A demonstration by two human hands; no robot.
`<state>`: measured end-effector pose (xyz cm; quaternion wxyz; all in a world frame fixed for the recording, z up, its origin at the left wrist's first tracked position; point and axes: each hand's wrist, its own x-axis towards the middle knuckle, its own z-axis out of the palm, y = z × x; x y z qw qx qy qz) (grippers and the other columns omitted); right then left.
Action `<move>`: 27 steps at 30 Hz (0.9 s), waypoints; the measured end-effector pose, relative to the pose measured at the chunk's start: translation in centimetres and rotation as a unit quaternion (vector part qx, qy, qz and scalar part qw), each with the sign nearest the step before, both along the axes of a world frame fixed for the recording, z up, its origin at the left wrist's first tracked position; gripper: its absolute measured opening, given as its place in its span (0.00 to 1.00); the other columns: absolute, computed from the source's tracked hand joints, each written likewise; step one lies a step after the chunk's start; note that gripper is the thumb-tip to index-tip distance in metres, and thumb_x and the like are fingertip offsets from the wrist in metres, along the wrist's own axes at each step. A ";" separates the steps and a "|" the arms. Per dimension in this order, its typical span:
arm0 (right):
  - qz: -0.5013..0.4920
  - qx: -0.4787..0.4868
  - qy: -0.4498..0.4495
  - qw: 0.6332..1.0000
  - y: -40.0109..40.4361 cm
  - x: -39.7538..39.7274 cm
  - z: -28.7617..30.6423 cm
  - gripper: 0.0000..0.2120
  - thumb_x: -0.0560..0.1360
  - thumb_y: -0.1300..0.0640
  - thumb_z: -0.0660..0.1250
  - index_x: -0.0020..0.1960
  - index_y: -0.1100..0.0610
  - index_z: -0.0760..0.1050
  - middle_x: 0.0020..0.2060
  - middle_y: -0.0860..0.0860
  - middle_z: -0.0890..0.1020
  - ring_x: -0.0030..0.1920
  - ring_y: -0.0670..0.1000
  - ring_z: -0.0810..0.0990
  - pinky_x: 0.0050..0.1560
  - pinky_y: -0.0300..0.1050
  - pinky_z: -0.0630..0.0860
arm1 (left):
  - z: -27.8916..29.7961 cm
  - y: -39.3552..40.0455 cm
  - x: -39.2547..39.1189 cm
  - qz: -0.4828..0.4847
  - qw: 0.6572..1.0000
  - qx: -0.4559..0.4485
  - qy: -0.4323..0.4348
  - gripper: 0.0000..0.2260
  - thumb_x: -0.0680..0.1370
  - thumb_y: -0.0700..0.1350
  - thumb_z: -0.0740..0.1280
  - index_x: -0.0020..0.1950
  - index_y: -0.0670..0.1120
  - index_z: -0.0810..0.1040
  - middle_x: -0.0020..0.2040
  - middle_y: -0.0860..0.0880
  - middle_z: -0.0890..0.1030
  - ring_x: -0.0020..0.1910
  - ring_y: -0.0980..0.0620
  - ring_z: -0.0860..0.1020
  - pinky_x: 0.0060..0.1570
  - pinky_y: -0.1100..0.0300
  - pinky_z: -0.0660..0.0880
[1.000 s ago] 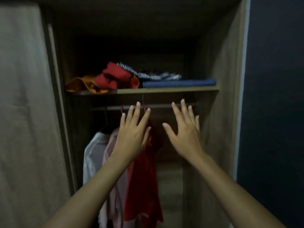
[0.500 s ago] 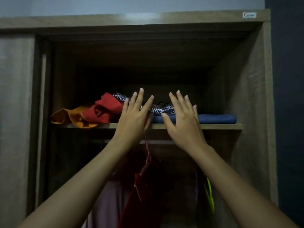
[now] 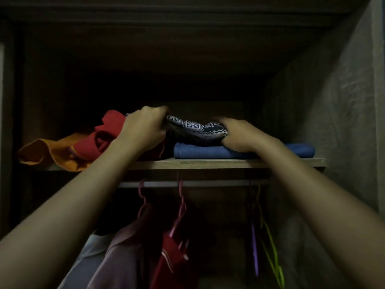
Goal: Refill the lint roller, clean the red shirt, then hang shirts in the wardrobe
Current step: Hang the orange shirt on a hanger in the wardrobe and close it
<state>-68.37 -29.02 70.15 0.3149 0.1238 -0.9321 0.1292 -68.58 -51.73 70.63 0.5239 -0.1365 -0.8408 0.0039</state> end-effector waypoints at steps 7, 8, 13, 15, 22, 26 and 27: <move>-0.125 0.113 0.023 0.985 4.2 -0.9 3.3 0.19 0.80 0.63 0.60 0.70 0.54 0.68 0.63 0.56 0.75 0.57 0.56 0.76 0.54 0.49 0.72 | 2.7 4.3 -2.4 0.050 0.986 -0.055 -0.147 0.16 0.79 0.41 0.61 0.67 0.43 0.70 0.63 0.40 0.74 0.59 0.41 0.75 0.57 0.49 0.73; -0.151 0.119 0.032 0.981 5.0 -0.5 3.8 0.18 0.80 0.63 0.60 0.69 0.55 0.69 0.64 0.58 0.74 0.58 0.57 0.76 0.55 0.49 0.71 | 2.8 5.3 -2.8 0.024 0.986 -0.055 -0.153 0.16 0.80 0.41 0.61 0.68 0.44 0.69 0.64 0.41 0.74 0.60 0.41 0.75 0.58 0.50 0.73; -0.275 0.169 -0.031 0.946 7.8 1.3 3.5 0.15 0.80 0.64 0.58 0.67 0.63 0.71 0.62 0.62 0.76 0.58 0.60 0.76 0.57 0.50 0.71 | 1.6 9.2 -4.5 -0.030 0.951 -0.068 -0.299 0.15 0.81 0.43 0.59 0.67 0.47 0.72 0.63 0.44 0.76 0.57 0.45 0.75 0.59 0.51 0.71; -0.275 0.207 -0.132 0.930 7.8 1.7 2.9 0.14 0.79 0.63 0.60 0.63 0.61 0.74 0.58 0.60 0.78 0.54 0.58 0.77 0.53 0.48 0.72 | 1.4 9.4 -3.7 -0.027 0.940 -0.100 -0.326 0.14 0.81 0.43 0.58 0.65 0.48 0.75 0.60 0.45 0.78 0.55 0.46 0.76 0.59 0.51 0.71; -0.055 -0.169 -0.211 0.961 8.1 3.1 5.4 0.17 0.80 0.45 0.57 0.53 0.56 0.77 0.49 0.55 0.82 0.48 0.54 0.80 0.46 0.47 0.75 | 3.9 7.3 -0.3 -0.070 0.876 -0.027 -0.477 0.23 0.60 0.57 0.67 0.51 0.48 0.79 0.54 0.46 0.80 0.52 0.46 0.78 0.61 0.44 0.72; -0.151 0.025 -0.177 0.972 6.8 -0.3 4.4 0.22 0.83 0.47 0.52 0.73 0.56 0.66 0.71 0.56 0.69 0.70 0.57 0.68 0.67 0.52 0.64 | 3.7 9.3 -0.8 -0.058 0.910 0.030 -0.409 0.26 0.79 0.64 0.50 0.67 0.51 0.72 0.65 0.45 0.74 0.61 0.45 0.74 0.65 0.47 0.66; -0.157 0.043 -0.189 0.968 7.0 -1.1 4.0 0.19 0.83 0.52 0.54 0.72 0.57 0.67 0.70 0.57 0.71 0.67 0.57 0.70 0.64 0.49 0.66 | 3.1 9.6 -1.2 -0.034 0.911 0.015 -0.410 0.29 0.79 0.66 0.47 0.72 0.51 0.68 0.71 0.45 0.70 0.66 0.44 0.71 0.68 0.46 0.63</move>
